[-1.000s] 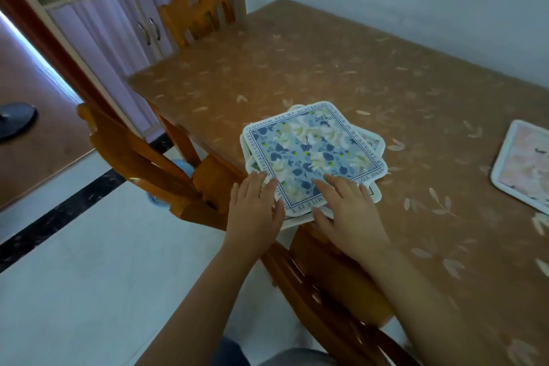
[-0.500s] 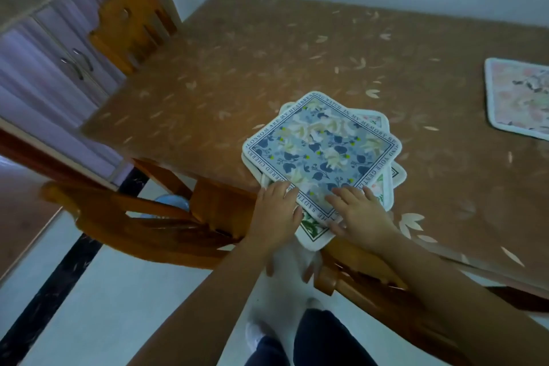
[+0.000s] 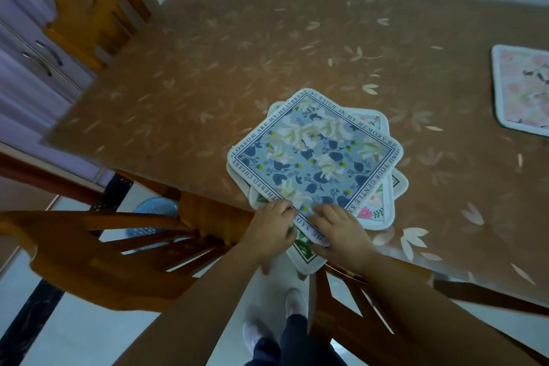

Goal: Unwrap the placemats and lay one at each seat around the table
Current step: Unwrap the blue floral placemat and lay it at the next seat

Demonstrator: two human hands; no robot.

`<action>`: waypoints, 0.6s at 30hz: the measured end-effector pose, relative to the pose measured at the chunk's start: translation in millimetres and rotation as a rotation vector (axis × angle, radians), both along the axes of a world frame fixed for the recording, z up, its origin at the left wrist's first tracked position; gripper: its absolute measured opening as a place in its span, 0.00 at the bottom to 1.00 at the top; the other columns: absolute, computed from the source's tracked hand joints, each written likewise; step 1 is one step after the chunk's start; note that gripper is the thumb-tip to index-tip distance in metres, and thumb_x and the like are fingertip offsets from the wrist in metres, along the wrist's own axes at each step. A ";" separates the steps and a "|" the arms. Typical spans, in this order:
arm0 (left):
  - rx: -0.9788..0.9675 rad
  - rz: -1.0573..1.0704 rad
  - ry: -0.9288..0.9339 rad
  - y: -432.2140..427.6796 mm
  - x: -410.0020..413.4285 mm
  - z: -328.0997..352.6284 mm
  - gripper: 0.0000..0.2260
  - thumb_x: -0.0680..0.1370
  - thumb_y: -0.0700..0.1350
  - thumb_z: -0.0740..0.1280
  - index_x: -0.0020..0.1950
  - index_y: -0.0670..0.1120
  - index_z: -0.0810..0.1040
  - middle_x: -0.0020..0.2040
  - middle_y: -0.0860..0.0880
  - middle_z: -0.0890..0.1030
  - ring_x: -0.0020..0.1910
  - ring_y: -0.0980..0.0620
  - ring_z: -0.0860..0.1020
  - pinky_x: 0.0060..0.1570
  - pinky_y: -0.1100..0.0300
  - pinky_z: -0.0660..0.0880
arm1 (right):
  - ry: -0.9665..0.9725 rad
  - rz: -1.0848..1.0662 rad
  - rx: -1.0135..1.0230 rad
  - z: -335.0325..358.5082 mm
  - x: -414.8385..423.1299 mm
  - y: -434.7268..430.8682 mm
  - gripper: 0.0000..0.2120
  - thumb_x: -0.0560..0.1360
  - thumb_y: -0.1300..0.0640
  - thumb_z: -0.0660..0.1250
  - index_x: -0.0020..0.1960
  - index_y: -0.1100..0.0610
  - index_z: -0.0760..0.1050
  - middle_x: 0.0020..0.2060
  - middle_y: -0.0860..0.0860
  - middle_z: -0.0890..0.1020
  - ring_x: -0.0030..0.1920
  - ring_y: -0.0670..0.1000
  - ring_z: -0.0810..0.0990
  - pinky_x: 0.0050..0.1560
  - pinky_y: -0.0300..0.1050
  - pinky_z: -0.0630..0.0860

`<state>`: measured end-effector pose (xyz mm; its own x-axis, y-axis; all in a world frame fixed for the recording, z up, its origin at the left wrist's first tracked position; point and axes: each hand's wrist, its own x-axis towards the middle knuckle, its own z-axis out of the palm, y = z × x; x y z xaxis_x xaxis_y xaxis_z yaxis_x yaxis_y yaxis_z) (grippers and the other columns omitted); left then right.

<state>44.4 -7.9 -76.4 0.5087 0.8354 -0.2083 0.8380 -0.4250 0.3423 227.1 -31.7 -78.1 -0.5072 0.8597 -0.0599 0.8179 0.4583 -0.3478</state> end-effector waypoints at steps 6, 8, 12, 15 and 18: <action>-0.012 -0.026 -0.051 10.2 5.5 0.8 0.21 0.73 0.46 0.66 0.65 0.42 0.70 0.63 0.44 0.70 0.63 0.46 0.65 0.63 0.55 0.59 | 0.236 -0.074 0.001 5.3 3.3 0.3 0.13 0.62 0.62 0.76 0.45 0.63 0.79 0.42 0.59 0.82 0.41 0.59 0.81 0.39 0.50 0.81; -0.015 -0.001 -0.098 11.5 8.3 0.7 0.20 0.73 0.44 0.67 0.63 0.41 0.72 0.62 0.42 0.72 0.62 0.45 0.66 0.62 0.55 0.60 | 0.299 -0.110 -0.011 11.3 2.7 -0.8 0.09 0.65 0.62 0.74 0.44 0.62 0.79 0.41 0.58 0.82 0.41 0.58 0.81 0.37 0.50 0.81; -0.017 0.104 -0.259 16.7 13.8 3.8 0.13 0.71 0.37 0.69 0.55 0.38 0.78 0.56 0.40 0.76 0.57 0.43 0.71 0.58 0.57 0.65 | 0.391 -0.198 -0.031 22.8 3.2 0.5 0.03 0.69 0.62 0.70 0.42 0.61 0.79 0.39 0.57 0.81 0.39 0.57 0.79 0.34 0.52 0.79; -0.065 0.214 -0.386 22.5 13.2 10.1 0.08 0.70 0.33 0.69 0.48 0.37 0.80 0.49 0.40 0.78 0.51 0.44 0.74 0.51 0.61 0.68 | 0.448 -0.228 -0.022 33.3 7.1 5.8 0.01 0.70 0.65 0.69 0.41 0.63 0.79 0.37 0.58 0.80 0.37 0.57 0.79 0.35 0.52 0.78; -0.078 0.274 -0.463 28.5 12.5 22.7 0.04 0.69 0.34 0.70 0.43 0.40 0.80 0.40 0.50 0.75 0.44 0.48 0.74 0.41 0.70 0.67 | 0.492 -0.267 -0.011 46.7 12.8 11.1 0.01 0.70 0.66 0.68 0.41 0.63 0.79 0.36 0.59 0.80 0.37 0.57 0.78 0.36 0.52 0.76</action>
<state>56.9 20.6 -53.7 0.3275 0.9414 -0.0805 0.6685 -0.1707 0.7238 239.9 -20.7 -31.4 -0.2428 0.9627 0.1191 0.6451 0.2519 -0.7214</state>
